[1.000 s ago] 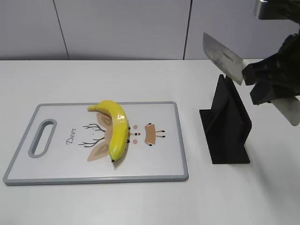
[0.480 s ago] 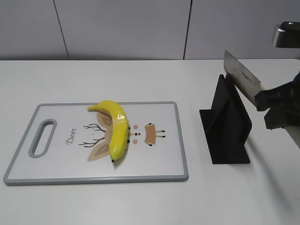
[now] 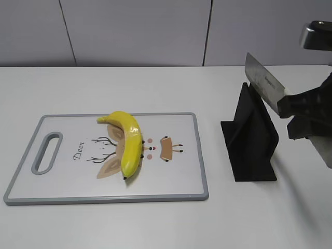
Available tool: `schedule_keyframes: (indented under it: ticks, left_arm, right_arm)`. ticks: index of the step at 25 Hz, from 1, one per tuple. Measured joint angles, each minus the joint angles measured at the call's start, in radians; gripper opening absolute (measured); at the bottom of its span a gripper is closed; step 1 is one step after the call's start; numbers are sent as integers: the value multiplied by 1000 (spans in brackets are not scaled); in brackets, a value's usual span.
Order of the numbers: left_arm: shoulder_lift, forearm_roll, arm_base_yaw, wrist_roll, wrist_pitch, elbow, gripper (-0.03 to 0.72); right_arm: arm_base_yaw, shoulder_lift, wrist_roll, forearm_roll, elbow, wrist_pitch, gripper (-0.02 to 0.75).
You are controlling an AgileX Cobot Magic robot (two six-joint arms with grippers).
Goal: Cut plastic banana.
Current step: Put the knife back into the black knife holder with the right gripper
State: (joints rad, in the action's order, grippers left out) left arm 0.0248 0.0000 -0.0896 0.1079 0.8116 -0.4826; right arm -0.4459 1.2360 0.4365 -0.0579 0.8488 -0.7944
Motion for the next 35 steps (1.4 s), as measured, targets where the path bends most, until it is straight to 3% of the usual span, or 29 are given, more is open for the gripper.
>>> schedule_keyframes:
  ticks: [4, 9, 12, 31, 33, 35]
  left_arm:
    - [0, -55, 0, 0, -21, 7, 571]
    - [0, -42, 0, 0, 153, -68, 562]
    - [0, -42, 0, 0, 223, -50, 562]
    - [0, -50, 0, 0, 230, -20, 523]
    - [0, -50, 0, 0, 230, -20, 523]
    - [0, -50, 0, 0, 230, -20, 521]
  right_arm:
    - [0, 0, 0, 4, 0, 5, 162]
    - [0, 0, 0, 7, 0, 22, 162]
    - [0, 0, 0, 8, -1, 27, 162]
    - [0, 130, -1, 29, -1, 14, 162]
    - [0, 132, -1, 34, -1, 24, 177]
    - [0, 132, -1, 35, -1, 49, 251]
